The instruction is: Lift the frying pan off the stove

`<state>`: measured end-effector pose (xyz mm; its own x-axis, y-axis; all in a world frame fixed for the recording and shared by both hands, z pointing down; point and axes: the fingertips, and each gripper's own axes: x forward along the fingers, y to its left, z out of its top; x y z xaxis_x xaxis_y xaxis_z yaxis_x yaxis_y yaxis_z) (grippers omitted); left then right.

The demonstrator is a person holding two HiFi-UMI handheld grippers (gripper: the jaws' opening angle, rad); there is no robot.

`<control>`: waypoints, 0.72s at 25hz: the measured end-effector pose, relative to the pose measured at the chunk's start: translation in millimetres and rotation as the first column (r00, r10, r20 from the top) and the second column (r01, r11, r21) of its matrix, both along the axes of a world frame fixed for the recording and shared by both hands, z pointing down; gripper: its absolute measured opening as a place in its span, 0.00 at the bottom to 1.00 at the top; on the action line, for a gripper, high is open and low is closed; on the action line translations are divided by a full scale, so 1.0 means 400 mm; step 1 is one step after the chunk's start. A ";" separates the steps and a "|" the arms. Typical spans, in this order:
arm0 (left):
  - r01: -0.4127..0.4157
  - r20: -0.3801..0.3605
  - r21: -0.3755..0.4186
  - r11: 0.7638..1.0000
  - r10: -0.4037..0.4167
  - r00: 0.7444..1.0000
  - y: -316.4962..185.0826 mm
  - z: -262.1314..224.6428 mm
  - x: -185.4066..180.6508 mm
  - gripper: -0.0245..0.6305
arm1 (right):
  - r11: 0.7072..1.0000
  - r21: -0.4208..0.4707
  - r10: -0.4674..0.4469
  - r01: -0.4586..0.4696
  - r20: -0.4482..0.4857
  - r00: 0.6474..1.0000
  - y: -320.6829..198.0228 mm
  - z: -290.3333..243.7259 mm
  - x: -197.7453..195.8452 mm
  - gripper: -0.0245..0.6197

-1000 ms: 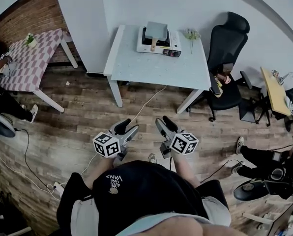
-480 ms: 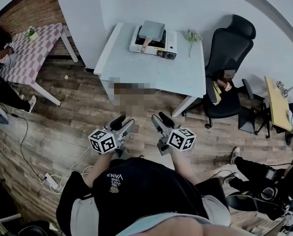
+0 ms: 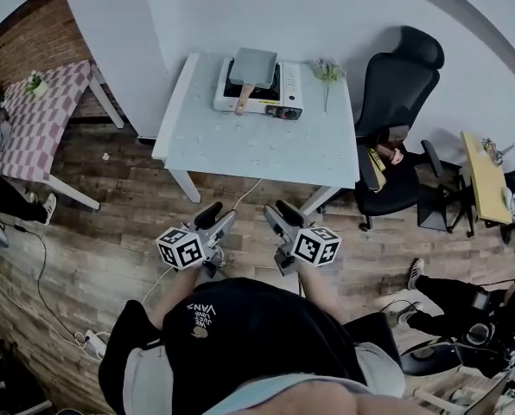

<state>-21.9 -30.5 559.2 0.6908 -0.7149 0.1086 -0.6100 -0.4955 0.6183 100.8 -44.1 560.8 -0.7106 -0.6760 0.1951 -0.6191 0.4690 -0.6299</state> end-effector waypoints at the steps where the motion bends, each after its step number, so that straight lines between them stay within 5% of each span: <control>1: -0.012 0.000 0.000 1.000 0.012 1.000 -0.022 -0.003 -0.006 0.39 | 1.000 -0.002 0.010 -0.010 -0.002 1.000 -0.020 -0.001 -0.005 0.35; 18: -0.216 -0.018 -0.002 0.976 0.216 0.976 -0.377 -0.023 -0.162 0.39 | 0.982 -0.033 0.186 -0.184 0.068 0.980 -0.351 -0.016 -0.186 0.35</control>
<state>-86.6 -181.3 549.9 0.8308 -0.5480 0.0975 -0.4776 -0.6118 0.6306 26.3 -184.7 554.3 -0.5867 -0.7920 0.1687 -0.6469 0.3331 -0.6860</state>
